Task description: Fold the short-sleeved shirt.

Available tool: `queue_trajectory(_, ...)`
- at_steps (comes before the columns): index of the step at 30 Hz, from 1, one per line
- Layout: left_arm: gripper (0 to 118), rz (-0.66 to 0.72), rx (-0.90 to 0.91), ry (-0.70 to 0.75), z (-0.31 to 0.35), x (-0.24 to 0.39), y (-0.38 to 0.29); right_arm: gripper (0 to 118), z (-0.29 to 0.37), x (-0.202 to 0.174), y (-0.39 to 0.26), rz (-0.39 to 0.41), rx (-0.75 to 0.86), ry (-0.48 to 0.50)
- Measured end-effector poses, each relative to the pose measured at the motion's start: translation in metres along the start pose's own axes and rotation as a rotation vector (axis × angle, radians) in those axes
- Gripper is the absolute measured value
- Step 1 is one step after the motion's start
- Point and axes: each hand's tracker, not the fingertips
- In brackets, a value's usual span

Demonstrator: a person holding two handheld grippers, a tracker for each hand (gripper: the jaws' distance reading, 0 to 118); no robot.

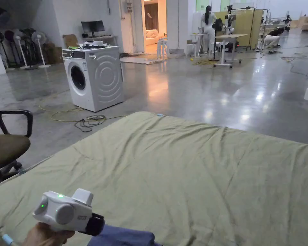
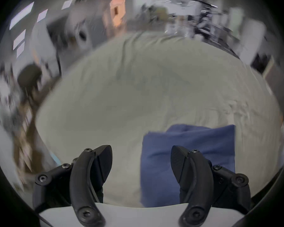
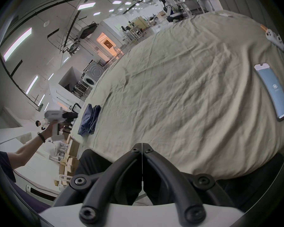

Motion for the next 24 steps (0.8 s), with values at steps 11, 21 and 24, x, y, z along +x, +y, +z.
queue_trajectory(11,76,0.123,0.793,-0.404,0.239,0.156,-0.038,0,0.087,-0.039,0.066,0.15,0.572,-0.12)
queue_trajectory(21,55,-0.077,0.826,-0.252,0.297,0.259,-0.061,0,0.135,-0.091,0.066,0.459,0.765,-0.307)
queue_trajectory(24,15,-0.011,0.844,-0.219,0.309,0.253,-0.061,0,0.138,-0.09,0.063,0.414,0.78,-0.313)
